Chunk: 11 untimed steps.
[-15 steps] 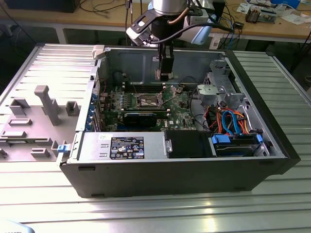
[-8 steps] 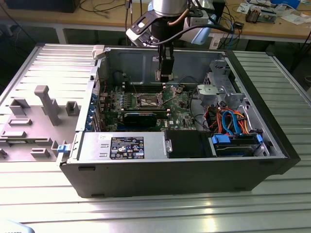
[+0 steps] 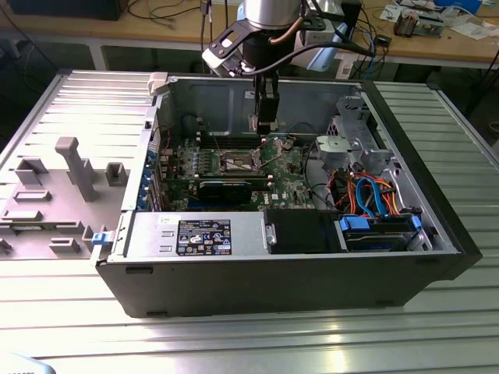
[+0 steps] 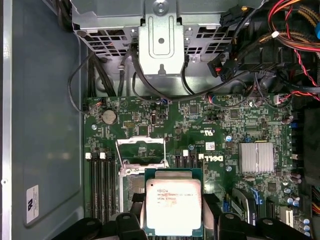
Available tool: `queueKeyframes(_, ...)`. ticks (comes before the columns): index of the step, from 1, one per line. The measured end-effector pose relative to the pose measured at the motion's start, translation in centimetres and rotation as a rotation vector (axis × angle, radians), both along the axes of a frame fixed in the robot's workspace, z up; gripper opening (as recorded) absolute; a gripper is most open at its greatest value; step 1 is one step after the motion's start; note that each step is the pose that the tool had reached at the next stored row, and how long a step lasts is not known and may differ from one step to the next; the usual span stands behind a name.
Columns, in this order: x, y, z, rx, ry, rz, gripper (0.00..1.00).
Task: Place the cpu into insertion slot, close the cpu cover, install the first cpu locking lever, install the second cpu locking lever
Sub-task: 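Place the cpu into insertion slot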
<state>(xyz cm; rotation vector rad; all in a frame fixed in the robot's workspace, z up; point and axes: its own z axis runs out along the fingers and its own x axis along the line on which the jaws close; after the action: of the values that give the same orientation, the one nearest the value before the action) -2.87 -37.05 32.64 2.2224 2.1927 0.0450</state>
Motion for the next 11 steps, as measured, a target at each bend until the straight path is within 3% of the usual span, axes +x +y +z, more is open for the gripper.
queueKeyframes(11, 0.00, -0.28, -0.36, 0.0001, -0.0001, 0.000, 0.54)
